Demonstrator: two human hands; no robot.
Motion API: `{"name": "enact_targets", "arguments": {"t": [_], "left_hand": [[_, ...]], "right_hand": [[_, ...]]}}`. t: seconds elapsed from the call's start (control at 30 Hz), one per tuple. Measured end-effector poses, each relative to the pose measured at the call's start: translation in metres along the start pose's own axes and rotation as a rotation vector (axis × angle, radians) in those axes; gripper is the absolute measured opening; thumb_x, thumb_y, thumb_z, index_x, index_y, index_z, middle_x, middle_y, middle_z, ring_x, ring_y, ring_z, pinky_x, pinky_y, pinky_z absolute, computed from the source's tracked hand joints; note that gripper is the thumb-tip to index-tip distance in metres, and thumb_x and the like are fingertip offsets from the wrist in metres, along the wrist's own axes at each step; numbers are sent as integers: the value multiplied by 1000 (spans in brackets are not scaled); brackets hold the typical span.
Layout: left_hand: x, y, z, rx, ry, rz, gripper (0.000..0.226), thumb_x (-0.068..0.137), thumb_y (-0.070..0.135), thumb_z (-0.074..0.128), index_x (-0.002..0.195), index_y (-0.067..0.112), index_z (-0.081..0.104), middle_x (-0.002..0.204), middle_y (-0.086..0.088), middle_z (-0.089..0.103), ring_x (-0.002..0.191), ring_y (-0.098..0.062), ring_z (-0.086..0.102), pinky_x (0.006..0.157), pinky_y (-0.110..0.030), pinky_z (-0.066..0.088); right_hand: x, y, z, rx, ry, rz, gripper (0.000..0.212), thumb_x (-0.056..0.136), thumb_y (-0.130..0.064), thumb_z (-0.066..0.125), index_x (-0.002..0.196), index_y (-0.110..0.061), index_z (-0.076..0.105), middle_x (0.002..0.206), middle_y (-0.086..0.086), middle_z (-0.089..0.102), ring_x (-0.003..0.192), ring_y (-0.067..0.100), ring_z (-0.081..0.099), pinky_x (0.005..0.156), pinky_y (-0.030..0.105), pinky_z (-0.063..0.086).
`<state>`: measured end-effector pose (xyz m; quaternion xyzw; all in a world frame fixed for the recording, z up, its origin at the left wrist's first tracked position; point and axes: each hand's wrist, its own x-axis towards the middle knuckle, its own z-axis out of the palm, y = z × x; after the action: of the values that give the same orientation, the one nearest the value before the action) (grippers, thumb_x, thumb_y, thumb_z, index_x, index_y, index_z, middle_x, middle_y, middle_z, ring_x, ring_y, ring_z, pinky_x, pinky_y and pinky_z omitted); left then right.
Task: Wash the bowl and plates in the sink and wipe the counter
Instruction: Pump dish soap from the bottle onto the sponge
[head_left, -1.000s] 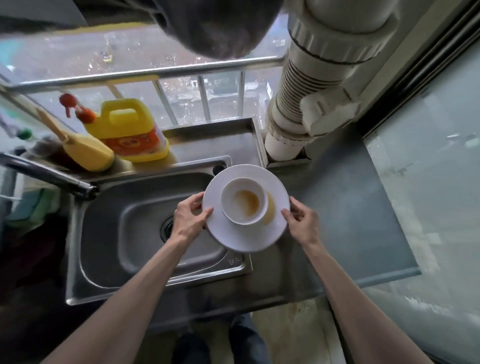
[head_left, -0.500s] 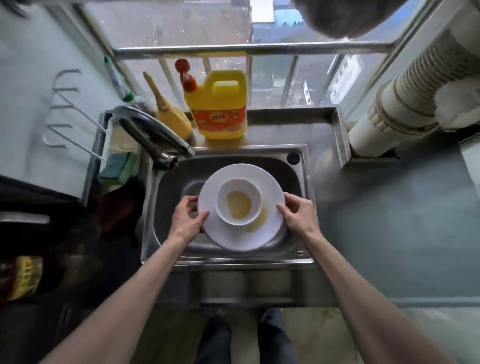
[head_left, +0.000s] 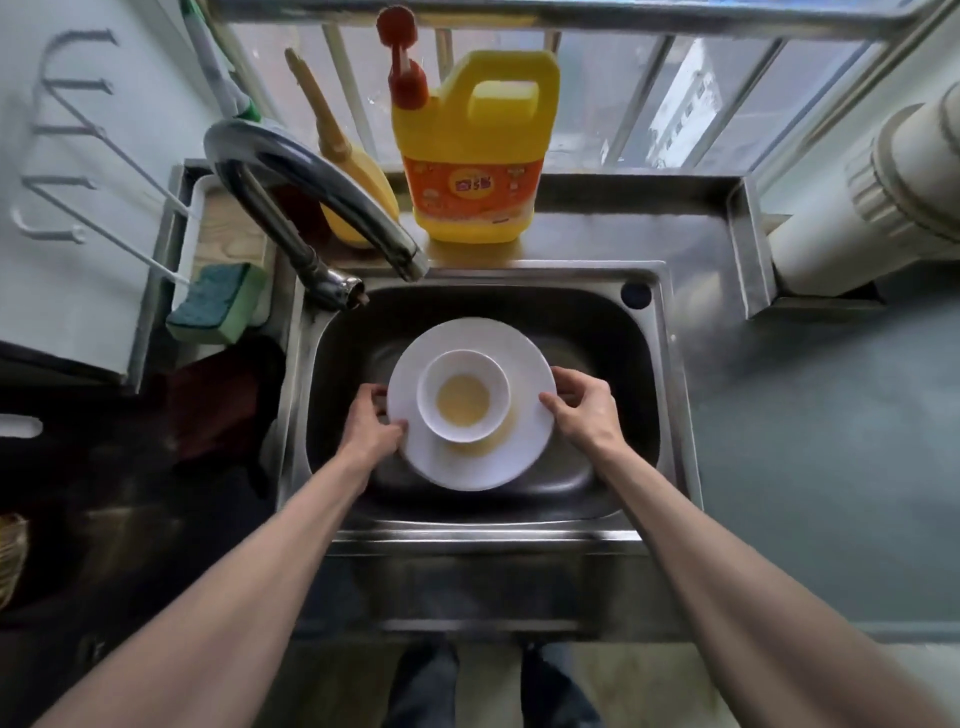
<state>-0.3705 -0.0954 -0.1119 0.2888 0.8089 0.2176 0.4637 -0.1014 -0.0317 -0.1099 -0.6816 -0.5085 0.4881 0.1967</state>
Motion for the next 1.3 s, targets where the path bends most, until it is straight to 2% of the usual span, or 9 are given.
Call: {"name": "enact_targets", "arguments": {"t": [0.33,0.6,0.77,0.87,0.97,1.03,1.13,1.2,1.3], "left_hand": [[38,-24,24,6,-52,-93,72,79,-5,78,142,10,46,123,-11,61,105,-23,59,94,-47,57],[53,-41,36,64,-43,-46,56,83,-9,68,134,11,55,115,-8,65,108,-26,63,92,-47,58],[54,-46,42,68,-35,-30,55,84,-10,68,135,9,57,121,-8,66,107,-23,60,92,-38,55],[53,-46,41,103,-57,-26,58,85,-5,70,140,11,58,130,-11,66,115,-26,62,90,-32,51],[43,-38,33,137,-4,-41,71,87,6,74,151,14,46,147,-13,57,133,-30,55,106,-37,47],[38,-28,27,136,70,0,73,86,9,74,153,14,45,148,-13,55,137,-31,52,113,-41,44],[19,-3,15,58,139,127,52,89,3,68,139,11,59,134,-10,65,124,-26,61,104,-34,47],[2,16,6,-14,157,220,48,92,1,66,137,14,59,129,-6,66,115,-19,65,98,-29,49],[-27,47,-7,-110,139,318,50,96,3,65,139,24,54,126,3,62,101,-2,68,92,-28,54]], "right_hand": [[33,29,21,-66,-6,106,41,93,-16,77,132,-11,68,115,6,75,109,22,70,102,43,56],[41,49,33,-126,-69,133,38,100,-11,64,139,-12,62,132,9,69,126,25,63,104,35,49],[38,53,35,-154,-97,148,43,102,-11,61,144,-13,58,140,6,65,133,25,58,109,36,46],[38,48,33,-176,-137,171,46,100,-10,63,145,-13,58,141,6,64,132,25,58,107,33,45],[36,34,27,-179,-87,190,51,94,-13,69,144,-12,59,139,8,66,131,25,60,110,35,47],[32,20,22,-178,-9,131,50,91,-16,73,140,-12,63,135,7,68,127,24,62,110,36,48],[22,-18,9,-132,51,-67,25,89,-28,80,112,-18,77,109,0,75,104,15,70,94,33,56],[12,-58,-4,-30,72,-210,14,91,-32,80,96,-19,75,95,-3,74,90,9,70,83,30,57],[2,-131,-26,83,115,-471,15,97,-25,74,108,-15,71,104,-2,72,94,4,69,80,19,56]]}}
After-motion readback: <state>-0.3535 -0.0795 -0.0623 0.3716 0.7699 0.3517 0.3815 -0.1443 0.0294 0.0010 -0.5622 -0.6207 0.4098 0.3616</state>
